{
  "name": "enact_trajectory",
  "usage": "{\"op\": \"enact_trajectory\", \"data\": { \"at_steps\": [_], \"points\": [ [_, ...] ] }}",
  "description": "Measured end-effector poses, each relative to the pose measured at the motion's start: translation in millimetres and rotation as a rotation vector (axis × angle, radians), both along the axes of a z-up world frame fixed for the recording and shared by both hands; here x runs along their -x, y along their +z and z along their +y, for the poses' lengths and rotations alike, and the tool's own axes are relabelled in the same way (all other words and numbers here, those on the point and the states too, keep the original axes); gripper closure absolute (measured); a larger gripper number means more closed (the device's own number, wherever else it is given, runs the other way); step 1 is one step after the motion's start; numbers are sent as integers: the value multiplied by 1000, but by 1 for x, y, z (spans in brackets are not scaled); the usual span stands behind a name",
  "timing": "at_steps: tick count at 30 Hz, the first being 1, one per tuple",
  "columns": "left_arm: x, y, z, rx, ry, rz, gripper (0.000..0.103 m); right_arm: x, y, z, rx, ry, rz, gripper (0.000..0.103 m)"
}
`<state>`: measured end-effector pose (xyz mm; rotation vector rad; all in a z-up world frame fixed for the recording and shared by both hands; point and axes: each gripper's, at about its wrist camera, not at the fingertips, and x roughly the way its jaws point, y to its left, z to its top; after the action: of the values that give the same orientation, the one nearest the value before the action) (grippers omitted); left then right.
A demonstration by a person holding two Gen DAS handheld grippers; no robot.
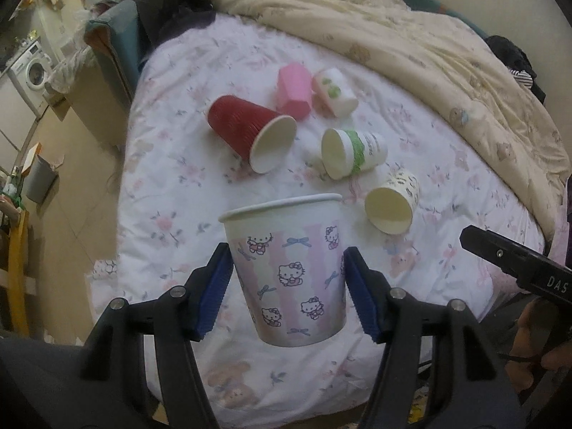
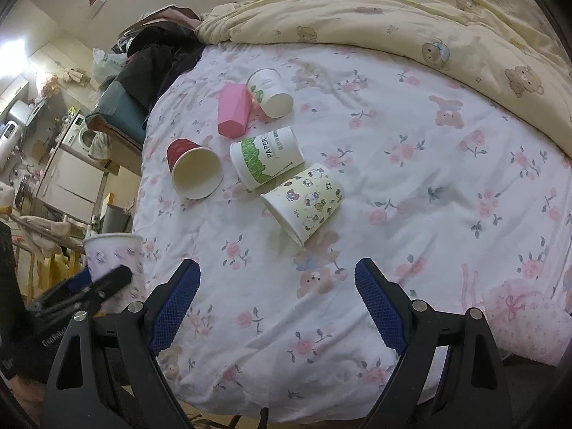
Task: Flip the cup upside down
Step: 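Rotate the left gripper to turn the Hello Kitty cup rim-down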
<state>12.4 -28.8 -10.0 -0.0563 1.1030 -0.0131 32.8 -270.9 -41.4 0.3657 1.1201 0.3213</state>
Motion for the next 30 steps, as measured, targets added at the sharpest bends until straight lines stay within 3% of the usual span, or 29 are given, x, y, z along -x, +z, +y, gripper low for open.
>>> {"op": "enact_trajectory", "data": {
  "at_steps": [6,14,16,24,30],
  "points": [
    [0,-16,6,-61,-17,-28,44,-5,-4,11,18,17,-6,12],
    [-8,-29,7,106,0,63,44,-15,-8,33,33,71,-13,12],
    [-9,-30,7,118,5,75,44,-17,-10,35,25,76,-9,12],
    [-5,-44,3,191,-23,167,44,-20,-19,43,-184,166,77,12],
    [4,-43,-22,184,-144,179,44,-15,-17,60,-193,243,82,12]
  ]
}}
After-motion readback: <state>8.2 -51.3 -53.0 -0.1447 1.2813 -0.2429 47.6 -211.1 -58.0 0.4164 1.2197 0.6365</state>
